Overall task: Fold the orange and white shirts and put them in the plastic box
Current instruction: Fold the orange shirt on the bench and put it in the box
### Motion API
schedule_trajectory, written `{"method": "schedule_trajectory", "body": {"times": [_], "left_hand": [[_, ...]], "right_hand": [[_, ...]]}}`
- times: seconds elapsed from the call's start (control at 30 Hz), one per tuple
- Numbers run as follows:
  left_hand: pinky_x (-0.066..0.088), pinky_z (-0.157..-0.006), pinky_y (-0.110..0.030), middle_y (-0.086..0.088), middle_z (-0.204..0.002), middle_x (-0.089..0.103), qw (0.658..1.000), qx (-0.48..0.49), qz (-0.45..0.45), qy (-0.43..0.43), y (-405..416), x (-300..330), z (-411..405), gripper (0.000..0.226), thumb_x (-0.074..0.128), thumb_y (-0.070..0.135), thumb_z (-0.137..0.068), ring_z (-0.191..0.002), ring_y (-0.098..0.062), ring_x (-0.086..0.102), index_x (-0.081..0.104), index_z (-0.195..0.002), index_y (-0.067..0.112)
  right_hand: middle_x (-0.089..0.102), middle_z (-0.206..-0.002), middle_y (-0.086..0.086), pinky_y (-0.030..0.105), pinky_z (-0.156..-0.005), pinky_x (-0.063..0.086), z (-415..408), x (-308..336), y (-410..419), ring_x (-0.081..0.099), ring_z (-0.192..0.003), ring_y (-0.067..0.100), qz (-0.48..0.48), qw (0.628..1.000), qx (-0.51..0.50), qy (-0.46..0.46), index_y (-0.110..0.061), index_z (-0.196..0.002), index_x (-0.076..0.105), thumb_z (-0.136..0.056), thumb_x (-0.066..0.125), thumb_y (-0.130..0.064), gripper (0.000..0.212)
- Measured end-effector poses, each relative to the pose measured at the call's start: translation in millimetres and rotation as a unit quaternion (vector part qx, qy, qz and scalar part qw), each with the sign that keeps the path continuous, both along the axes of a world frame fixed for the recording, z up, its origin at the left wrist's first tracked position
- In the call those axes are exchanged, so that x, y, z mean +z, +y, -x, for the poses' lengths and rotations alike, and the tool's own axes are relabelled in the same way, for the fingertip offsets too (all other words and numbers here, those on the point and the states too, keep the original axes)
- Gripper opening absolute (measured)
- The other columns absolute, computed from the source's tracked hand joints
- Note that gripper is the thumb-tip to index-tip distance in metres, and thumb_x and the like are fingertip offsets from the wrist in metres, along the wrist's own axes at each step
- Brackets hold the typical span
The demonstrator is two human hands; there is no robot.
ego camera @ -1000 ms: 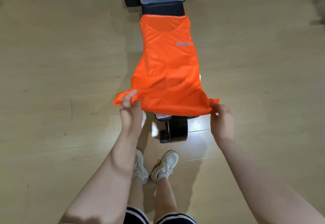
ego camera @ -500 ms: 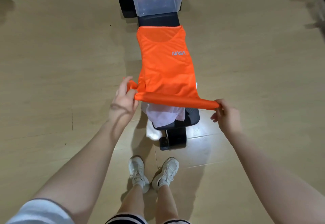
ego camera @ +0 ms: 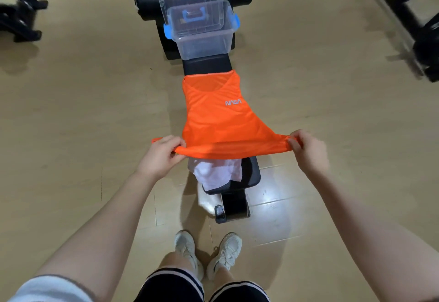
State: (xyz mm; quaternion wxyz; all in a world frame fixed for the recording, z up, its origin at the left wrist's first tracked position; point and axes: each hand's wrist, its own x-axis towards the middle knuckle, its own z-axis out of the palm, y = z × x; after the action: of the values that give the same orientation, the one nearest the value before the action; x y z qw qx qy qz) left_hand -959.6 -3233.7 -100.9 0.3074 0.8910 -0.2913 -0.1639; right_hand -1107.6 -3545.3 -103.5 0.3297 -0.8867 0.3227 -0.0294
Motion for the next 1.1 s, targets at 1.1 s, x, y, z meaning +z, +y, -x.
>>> {"method": "schedule_trajectory", "body": {"times": [1.1], "left_hand": [[0.045, -0.081, -0.034, -0.015, -0.100, 0.067, 0.964, 0.135, -0.065, 0.221, -135.0, -237.7, -349.1, 0.024, 0.052, 0.028, -0.093, -0.095, -0.032, 0.060, 0.063, -0.103, 0.009]], "right_hand": [[0.065, -0.091, 0.014, 0.038, -0.086, 0.048, -385.5, -218.5, -90.9, 0.061, -0.096, 0.035, -0.093, 0.973, -0.008, 0.213, -0.010, -0.107, 0.059, -0.091, 0.053, -0.020, 0.019]]}}
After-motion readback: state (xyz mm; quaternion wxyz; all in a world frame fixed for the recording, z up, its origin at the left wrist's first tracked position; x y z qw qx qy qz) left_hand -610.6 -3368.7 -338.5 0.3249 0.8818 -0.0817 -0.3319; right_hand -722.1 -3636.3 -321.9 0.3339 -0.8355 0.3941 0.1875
